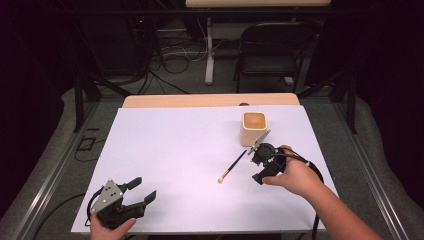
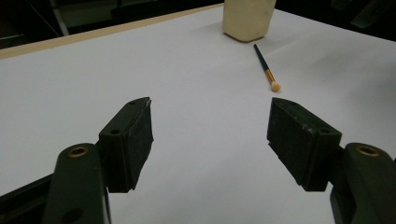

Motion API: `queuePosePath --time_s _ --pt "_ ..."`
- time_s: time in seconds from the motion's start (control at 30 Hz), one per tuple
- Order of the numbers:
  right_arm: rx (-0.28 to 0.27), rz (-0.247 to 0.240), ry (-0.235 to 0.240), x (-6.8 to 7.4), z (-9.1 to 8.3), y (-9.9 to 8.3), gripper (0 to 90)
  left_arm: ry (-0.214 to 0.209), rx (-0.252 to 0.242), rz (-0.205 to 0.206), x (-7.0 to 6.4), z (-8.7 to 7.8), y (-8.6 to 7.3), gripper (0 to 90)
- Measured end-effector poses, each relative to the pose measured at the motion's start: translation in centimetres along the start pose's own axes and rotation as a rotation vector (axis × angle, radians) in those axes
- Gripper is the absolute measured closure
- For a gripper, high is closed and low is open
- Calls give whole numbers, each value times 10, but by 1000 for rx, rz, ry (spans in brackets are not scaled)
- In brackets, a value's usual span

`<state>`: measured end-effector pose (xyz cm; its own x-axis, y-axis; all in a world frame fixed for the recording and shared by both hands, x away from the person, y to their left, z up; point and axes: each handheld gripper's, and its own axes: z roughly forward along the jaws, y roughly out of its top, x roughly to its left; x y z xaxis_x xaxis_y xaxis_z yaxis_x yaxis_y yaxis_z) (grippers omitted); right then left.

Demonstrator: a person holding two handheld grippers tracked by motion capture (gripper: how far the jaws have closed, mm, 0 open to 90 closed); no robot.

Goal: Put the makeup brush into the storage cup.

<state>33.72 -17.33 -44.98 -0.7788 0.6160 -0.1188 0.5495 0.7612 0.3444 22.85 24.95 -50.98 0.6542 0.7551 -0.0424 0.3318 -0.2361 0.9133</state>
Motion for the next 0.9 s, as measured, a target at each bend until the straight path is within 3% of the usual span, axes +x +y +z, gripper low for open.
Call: queuePosePath --time_s 0.9 --pt "54 -99 13 -1 7 27 369 -2 6 1 1 0 0 313"
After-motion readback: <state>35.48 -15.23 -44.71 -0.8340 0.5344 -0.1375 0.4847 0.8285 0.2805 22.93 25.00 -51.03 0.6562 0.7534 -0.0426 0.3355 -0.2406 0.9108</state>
